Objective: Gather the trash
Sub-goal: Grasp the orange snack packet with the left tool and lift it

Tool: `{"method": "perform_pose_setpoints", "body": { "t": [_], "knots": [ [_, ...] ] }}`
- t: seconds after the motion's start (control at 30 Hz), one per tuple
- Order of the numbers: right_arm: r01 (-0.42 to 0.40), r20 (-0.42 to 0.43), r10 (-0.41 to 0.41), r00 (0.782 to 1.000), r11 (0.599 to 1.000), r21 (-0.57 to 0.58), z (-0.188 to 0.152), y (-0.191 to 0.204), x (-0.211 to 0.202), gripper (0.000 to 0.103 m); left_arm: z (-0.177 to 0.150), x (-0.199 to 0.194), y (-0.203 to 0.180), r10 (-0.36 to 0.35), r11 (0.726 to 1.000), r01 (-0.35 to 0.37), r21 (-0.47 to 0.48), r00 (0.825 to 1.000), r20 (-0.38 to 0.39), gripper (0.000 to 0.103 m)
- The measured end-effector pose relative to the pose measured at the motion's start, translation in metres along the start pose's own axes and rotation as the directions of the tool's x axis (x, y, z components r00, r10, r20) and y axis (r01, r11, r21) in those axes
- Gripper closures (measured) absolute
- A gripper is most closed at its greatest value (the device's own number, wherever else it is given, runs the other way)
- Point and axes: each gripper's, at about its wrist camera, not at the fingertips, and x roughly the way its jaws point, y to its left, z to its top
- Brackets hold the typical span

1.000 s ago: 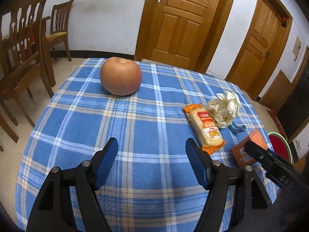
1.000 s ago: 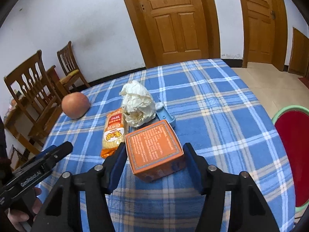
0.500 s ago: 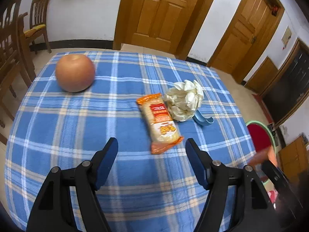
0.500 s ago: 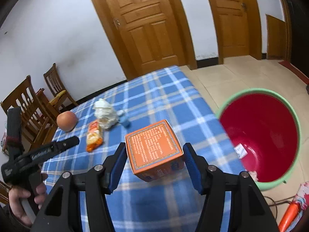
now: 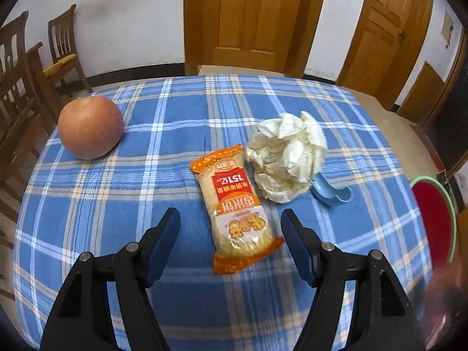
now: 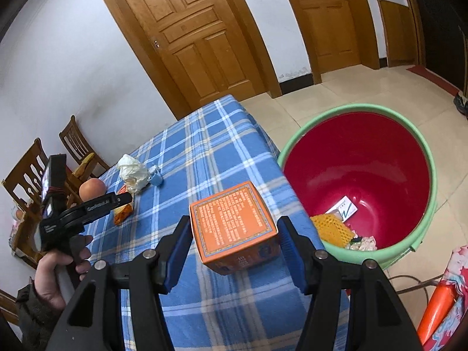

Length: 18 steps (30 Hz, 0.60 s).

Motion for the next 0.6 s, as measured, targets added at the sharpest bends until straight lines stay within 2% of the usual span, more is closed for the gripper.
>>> {"method": "perform_pose_setpoints", "body": {
  "t": [0.03, 0.1, 0.13, 0.2, 0.3, 0.6],
  "knots": [
    [-0.001, -0.001, 0.001, 1.0, 1.0, 0.003, -0.001, -0.002, 0.0, 0.041, 0.0, 0.003, 0.0, 0.003, 1.0, -0.003, 0.001, 1.0, -0.005, 0.036],
    [-0.001, -0.005, 0.001, 1.0, 1.0, 0.005, -0.002, -0.004, 0.0, 0.041, 0.0, 0.01, -0.001, -0.001, 1.0, 0.001, -0.009, 1.0, -0.019, 0.051],
    [-0.002, -0.006, 0.002, 1.0, 1.0, 0.006, -0.002, -0.005, 0.0, 0.041, -0.001, 0.009, 0.0, 0.013, 1.0, -0.013, -0.009, 1.0, -0.004, 0.051],
    [-0.004, -0.006, 0.004, 1.0, 1.0, 0.006, -0.003, -0.005, -0.002, 0.041, -0.003, 0.007, 0.003, 0.018, 1.0, -0.018, -0.015, 1.0, -0.005, 0.058],
    [-0.008, -0.005, 0.008, 1.0, 1.0, 0.006, -0.004, -0.004, -0.003, 0.041, -0.007, 0.004, 0.008, 0.005, 1.0, -0.005, -0.028, 1.0, -0.004, 0.063],
    [-0.029, -0.006, 0.029, 1.0, 1.0, -0.001, -0.012, 0.003, -0.007, 0.041, -0.042, -0.026, 0.026, -0.076, 0.993, 0.075, -0.092, 0.997, -0.007, 0.064]
  ]
}}
